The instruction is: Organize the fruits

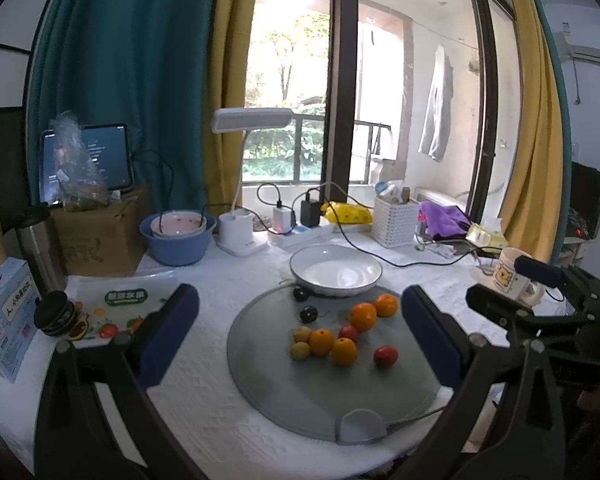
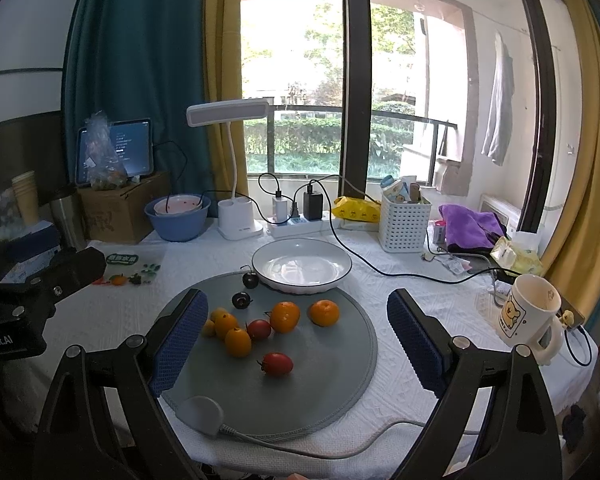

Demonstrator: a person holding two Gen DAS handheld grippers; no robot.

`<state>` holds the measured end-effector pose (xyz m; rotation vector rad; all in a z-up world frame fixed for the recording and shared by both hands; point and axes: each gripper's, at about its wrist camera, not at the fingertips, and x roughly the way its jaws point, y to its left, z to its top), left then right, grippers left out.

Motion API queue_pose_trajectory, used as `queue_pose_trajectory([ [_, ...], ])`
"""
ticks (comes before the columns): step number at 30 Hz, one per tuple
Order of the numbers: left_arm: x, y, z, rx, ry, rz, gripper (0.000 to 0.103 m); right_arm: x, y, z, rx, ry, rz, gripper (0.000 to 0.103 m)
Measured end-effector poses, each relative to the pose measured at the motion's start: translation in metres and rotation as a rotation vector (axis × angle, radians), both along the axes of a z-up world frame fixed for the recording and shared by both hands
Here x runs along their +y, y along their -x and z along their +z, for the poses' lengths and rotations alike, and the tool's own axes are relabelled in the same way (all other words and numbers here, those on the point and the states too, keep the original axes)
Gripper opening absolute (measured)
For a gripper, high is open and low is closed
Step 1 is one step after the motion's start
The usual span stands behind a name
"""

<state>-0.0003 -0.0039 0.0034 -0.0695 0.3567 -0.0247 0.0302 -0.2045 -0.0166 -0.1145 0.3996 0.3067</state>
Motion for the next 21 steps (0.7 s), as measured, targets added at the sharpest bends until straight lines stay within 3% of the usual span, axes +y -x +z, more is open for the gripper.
queue_pose_trajectory([
  [21,0.0031,-0.0016,-0.0014,-0.003,0.016,0.004,0.102,0.0014,0.0013,0.0011,-0.001,0.001,0.001,0.094],
])
